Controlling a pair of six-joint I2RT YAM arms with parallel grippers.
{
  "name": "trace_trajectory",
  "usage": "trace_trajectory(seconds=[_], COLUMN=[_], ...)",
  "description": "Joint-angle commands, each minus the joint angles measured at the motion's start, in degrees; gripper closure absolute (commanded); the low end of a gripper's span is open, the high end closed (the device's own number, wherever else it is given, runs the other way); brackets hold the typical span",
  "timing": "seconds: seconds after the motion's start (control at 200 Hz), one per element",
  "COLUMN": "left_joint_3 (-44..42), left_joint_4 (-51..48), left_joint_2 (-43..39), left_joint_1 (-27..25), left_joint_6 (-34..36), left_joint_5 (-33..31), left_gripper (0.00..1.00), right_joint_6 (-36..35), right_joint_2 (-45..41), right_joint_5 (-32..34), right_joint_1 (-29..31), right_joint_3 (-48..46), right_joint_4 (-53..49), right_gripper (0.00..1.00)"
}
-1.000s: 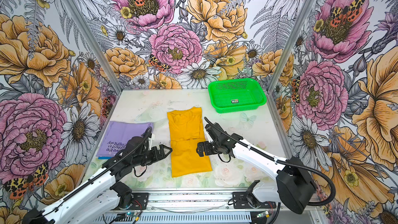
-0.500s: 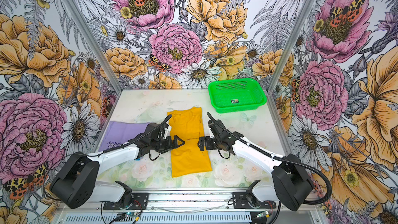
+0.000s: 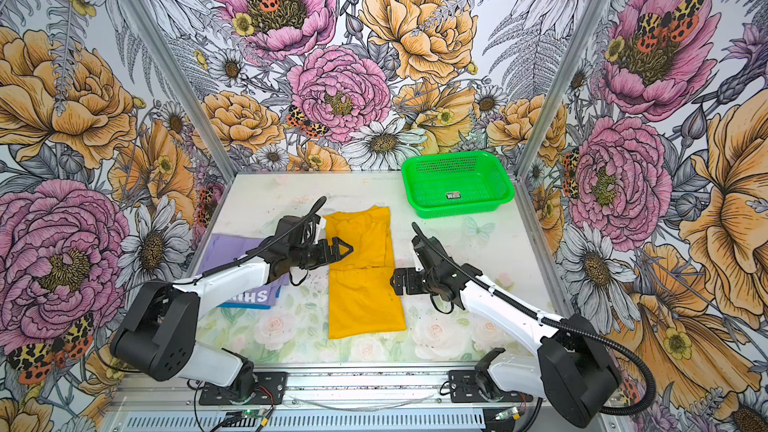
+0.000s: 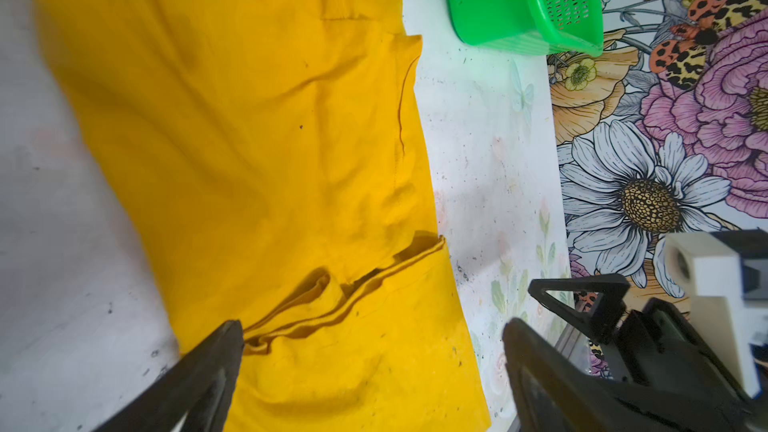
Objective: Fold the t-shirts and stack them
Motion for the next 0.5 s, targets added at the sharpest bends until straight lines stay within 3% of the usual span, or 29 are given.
trace_trajectory(seconds=[0.0,0.15,0.34,0.495], left_joint_3=[-1.6,-8.9,-19.4,-24.2], left_joint_4=[-7.4,-12.7,-16.1,-17.3], left_joint_2=[-5.9,-13.5,-24.0,-31.2], left_joint_1=[0.4,-1.4,-11.7,-20.3], left_joint_6=[2.2,-1.1,-10.4,-18.7], left_joint_5=[-4.1,-5.7,-13.2,-16.2], left_gripper=[0.01,0.01,0.08,0.35], right_joint_6=[-1.2,-2.7,-2.6,-2.3], right_joint_2=[1.3,1.1,0.9,1.8], right_joint_5=[-1.4,-4.6,-7.7,-9.5], right_joint_1=[-0.1,0.2,0.4,1.6], right_joint_3=[0.0,-1.3,-5.2,-7.4], right_joint_4=[0.9,0.9,0.9,0.9], right_gripper=[0.01,0.08,0.23,0.37])
